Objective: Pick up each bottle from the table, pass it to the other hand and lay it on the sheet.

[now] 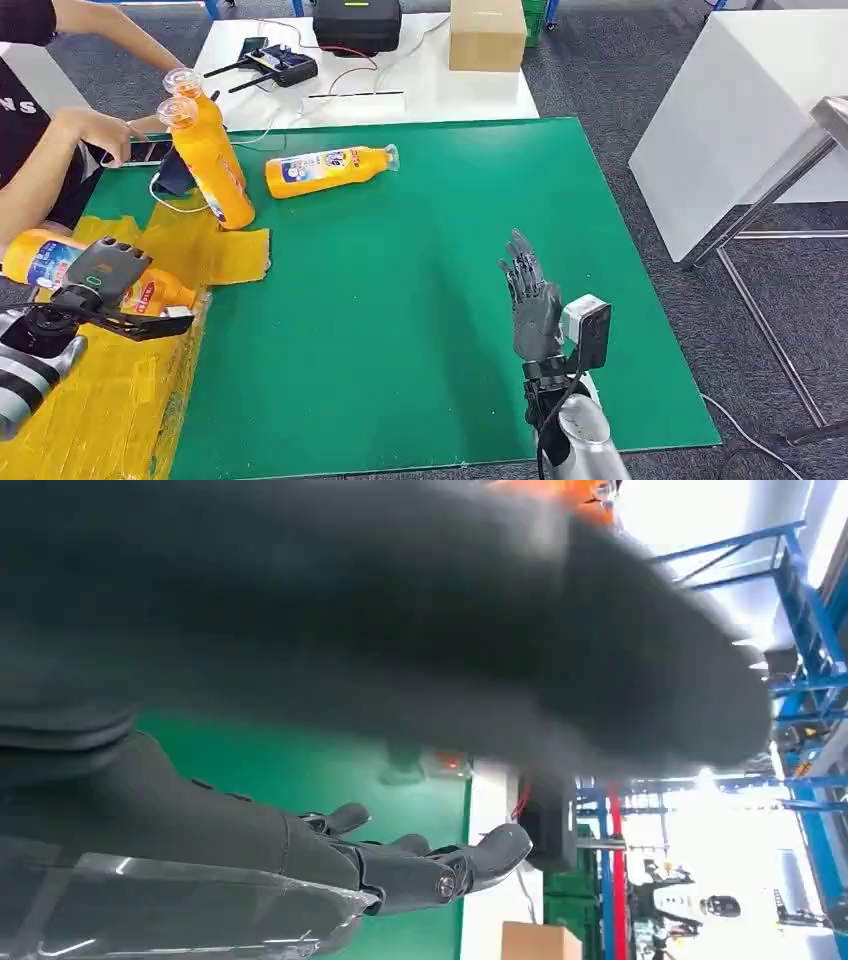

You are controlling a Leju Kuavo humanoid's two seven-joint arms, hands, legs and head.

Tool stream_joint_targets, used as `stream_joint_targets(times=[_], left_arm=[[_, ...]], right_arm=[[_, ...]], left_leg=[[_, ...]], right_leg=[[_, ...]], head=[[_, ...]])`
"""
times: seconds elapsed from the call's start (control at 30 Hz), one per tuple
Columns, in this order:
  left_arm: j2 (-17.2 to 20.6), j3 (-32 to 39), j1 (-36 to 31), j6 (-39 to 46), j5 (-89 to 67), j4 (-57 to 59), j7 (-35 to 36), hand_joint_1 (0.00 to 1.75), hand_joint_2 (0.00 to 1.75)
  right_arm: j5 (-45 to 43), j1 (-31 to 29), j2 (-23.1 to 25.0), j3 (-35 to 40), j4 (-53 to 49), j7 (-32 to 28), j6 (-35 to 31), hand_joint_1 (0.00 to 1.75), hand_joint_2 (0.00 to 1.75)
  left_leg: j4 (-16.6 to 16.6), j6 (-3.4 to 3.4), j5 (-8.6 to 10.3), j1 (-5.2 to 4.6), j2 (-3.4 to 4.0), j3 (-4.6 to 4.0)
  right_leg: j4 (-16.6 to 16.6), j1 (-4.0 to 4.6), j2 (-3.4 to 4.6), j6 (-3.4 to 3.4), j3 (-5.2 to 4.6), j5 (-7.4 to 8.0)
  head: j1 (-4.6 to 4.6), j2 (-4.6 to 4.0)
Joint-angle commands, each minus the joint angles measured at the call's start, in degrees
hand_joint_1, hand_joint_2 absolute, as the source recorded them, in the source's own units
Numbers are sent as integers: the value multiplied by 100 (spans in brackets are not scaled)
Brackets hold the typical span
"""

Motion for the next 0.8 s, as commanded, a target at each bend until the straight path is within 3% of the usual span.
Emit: stream_joint_targets(times=[0.03, 0.17, 0.3, 0.33, 0.37, 0.43, 0.57, 0.8], left_arm=[[-1028, 920, -384, -336, 1111, 1826, -586, 175, 175], [-1394, 1503, -49, -373, 1859, 1806, -981, 175, 175], [-1451, 1502, 7, -333, 1863, 1792, -953, 175, 175], [-1569, 1757, 83, -292, 2177, 1702, -1080, 147, 175], [-1658, 1837, 124, -299, 2293, 1670, -1130, 140, 175], [-1836, 2114, 300, -379, 2797, 1427, -1440, 173, 175], [-2039, 2379, 534, -615, 3483, 1065, -1681, 175, 175], [-2062, 2392, 605, -697, 3654, 980, -1739, 175, 175]], right_arm=[[136, -130, 38, -248, 215, 82, -115, 0, 175], [168, -123, 41, -260, 204, 104, -137, 0, 175], [178, -128, 49, -250, 204, 110, -145, 0, 175], [242, -149, 47, -214, 205, 121, -202, 0, 175], [270, -158, 54, -205, 202, 124, -233, 0, 175], [284, -194, 48, -164, 227, 133, -255, 0, 175], [283, -236, 51, -109, 309, 139, -254, 0, 175], [283, -264, 59, -96, 351, 142, -256, 0, 175]], left_leg=[[-8, -6, -1, 5, -18, 27], [-12, -6, -4, 6, -26, 39], [-12, -2, -1, -10, -18, 27], [-14, -5, -4, -8, -21, 37], [-12, -4, -1, -12, -23, 32], [-13, -4, 2, -12, -28, 31], [-15, -3, 2, -14, -30, 38], [-13, -5, 4, -12, -40, 66]], right_leg=[[-10, 5, -23, -1, 35, -6], [-17, 6, -30, 2, 50, -9], [-8, -11, -16, 3, 34, -6], [-12, -11, -21, 2, 46, -9], [-9, -15, -24, 2, 39, -6], [-13, -14, -30, 2, 42, -4], [-16, -15, -33, 2, 50, -3], [-18, -15, -40, 1, 84, 0]], head=[[-4, 0], [-2, 0], [-2, 0], [-4, 0], [-4, 0], [-4, 0], [-2, 0], [-7, 0]])
